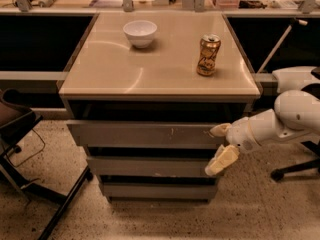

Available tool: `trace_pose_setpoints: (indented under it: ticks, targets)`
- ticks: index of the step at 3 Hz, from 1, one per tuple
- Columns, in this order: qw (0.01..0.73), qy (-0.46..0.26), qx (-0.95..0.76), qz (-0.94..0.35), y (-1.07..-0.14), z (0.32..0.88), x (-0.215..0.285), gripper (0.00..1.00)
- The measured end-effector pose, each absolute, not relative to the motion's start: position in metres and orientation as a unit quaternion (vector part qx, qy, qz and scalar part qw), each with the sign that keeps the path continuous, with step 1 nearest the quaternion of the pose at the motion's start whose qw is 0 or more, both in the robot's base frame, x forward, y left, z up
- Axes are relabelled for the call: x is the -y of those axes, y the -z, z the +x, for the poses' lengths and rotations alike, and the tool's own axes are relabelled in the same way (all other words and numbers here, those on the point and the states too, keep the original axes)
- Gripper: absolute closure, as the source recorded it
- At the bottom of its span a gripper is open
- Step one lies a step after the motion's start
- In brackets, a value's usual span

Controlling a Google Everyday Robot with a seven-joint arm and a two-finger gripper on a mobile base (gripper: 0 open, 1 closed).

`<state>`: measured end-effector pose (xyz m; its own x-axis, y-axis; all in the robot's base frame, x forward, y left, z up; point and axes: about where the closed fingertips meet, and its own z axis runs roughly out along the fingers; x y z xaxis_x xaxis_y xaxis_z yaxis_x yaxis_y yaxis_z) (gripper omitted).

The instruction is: Close top drawer

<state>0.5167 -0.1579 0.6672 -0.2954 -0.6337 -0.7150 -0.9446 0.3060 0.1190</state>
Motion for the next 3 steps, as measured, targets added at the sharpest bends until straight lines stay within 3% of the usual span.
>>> trace_pose_setpoints:
  ticks: [3]
  targets:
    - [0.285,-0.278,-0.757,-0.519,-0.6672,0.5247,0.1523,0.00]
